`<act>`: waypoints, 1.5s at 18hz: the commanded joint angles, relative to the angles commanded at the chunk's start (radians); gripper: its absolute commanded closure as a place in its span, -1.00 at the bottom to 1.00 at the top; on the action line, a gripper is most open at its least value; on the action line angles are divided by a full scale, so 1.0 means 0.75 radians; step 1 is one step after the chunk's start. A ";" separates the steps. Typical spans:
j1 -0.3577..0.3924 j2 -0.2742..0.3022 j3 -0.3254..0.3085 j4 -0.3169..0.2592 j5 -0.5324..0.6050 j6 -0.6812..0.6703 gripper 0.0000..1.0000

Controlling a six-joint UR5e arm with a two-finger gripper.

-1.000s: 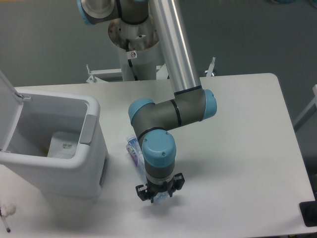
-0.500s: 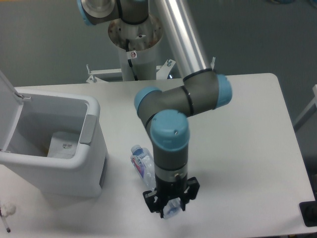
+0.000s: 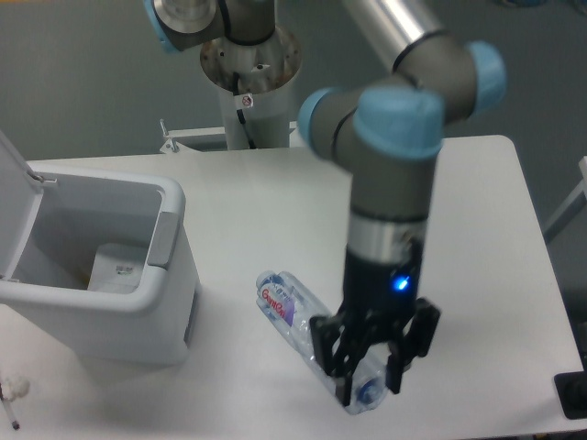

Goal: Place the trash in the trash can
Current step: 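Carry the bottle over the trash bin and lower it inside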

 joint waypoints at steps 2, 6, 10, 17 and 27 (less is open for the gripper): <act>-0.002 0.033 -0.004 0.000 -0.025 -0.037 -0.04; -0.059 0.053 -0.014 0.010 -0.031 -0.102 -0.04; -0.175 0.055 -0.039 0.027 -0.031 -0.139 -0.04; -0.343 0.184 -0.261 0.143 -0.027 -0.121 -0.05; -0.434 0.235 -0.419 0.209 -0.019 0.045 -0.37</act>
